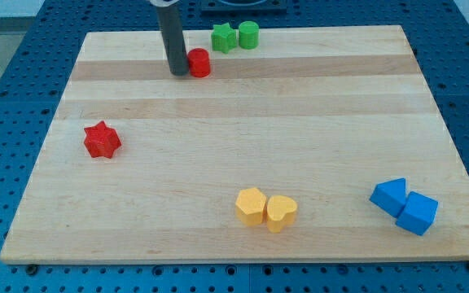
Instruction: Push red star towards green star
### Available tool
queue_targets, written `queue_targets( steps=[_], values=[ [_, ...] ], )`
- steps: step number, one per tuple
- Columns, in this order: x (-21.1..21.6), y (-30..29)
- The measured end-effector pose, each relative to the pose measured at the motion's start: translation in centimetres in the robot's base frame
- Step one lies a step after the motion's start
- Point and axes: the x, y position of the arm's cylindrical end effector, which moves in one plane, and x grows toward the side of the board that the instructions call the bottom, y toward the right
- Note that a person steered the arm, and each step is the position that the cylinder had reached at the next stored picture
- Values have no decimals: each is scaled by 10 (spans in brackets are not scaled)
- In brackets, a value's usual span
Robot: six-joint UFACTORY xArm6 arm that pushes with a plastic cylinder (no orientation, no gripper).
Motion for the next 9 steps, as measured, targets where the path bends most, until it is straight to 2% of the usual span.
queue_targets(
  steps=[3,5,6,7,8,9],
  values=[
    [-19,86],
    [-11,90],
    [53,93],
    [134,75],
    [197,40],
    [246,-24]
  ],
)
